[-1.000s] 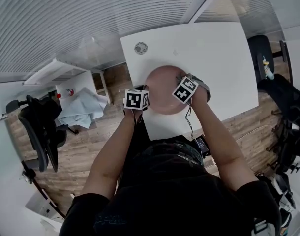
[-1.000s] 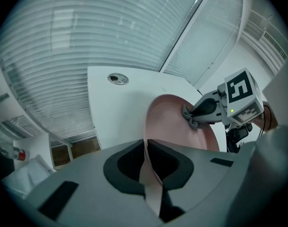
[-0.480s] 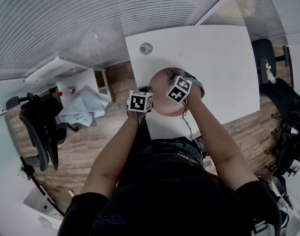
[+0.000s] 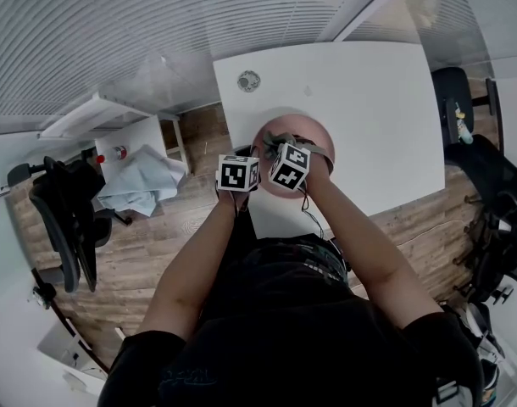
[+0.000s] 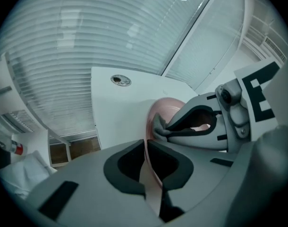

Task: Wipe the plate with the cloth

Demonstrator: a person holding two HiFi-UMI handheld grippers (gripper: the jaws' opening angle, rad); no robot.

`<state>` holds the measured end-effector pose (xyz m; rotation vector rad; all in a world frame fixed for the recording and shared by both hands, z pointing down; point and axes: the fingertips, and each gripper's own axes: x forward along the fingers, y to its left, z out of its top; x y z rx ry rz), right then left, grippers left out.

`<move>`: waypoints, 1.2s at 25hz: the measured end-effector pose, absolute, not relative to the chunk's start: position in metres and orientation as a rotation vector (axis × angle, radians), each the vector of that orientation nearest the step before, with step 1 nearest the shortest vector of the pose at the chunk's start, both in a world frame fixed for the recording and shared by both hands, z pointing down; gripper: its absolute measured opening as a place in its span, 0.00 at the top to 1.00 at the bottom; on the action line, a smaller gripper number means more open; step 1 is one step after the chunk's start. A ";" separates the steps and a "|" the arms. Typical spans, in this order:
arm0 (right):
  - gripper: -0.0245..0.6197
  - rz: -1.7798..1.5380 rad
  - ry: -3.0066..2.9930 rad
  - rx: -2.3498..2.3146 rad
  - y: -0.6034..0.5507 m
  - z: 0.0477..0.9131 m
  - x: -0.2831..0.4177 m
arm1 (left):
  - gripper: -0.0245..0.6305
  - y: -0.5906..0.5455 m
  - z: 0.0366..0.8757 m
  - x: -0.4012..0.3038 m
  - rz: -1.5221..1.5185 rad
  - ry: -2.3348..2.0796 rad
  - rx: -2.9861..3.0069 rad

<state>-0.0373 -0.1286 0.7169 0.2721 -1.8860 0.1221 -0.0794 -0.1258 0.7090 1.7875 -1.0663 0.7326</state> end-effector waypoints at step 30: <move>0.90 0.286 -1.712 0.202 -0.054 0.717 0.077 | 0.91 -0.126 0.707 -0.082 0.802 -1.062 1.820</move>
